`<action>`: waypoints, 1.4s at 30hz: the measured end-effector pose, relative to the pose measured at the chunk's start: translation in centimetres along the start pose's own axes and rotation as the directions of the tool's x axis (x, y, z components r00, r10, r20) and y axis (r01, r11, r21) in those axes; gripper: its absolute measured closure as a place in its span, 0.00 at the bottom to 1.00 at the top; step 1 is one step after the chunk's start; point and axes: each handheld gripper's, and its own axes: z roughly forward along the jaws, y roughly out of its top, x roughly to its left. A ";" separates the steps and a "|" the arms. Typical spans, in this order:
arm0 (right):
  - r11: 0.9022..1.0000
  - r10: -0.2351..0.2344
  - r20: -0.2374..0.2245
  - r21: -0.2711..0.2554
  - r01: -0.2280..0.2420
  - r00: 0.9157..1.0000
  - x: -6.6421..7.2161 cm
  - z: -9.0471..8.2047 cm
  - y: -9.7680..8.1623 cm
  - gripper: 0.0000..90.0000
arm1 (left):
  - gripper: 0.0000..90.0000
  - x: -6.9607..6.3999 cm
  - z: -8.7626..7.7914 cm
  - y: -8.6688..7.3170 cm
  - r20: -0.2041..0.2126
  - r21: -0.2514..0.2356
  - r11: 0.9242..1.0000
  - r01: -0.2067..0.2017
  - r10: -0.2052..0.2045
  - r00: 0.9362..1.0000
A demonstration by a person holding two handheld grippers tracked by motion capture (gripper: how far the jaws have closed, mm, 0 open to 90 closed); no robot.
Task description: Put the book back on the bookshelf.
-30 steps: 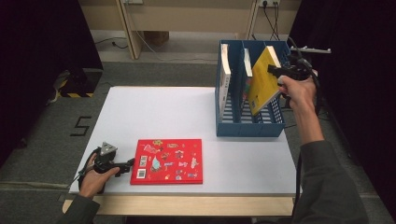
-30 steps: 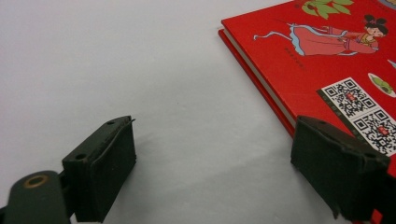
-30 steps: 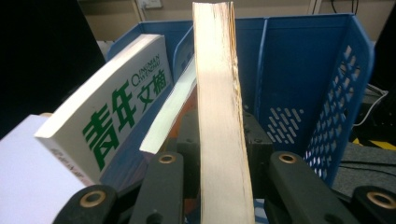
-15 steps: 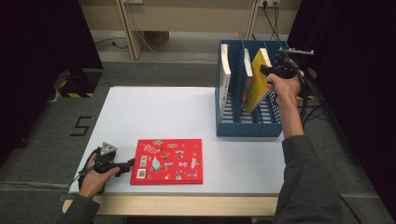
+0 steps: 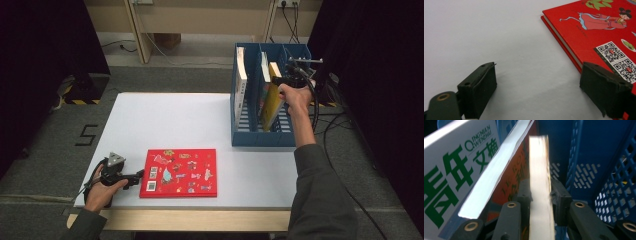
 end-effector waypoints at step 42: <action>0.979 -0.165 -0.101 0.105 0.175 0.981 -0.7 -3.6 -7.1 0.70 | 0.14 0.0 0.0 0.0 -0.001 0.002 1.000 -0.003 0.003 1.000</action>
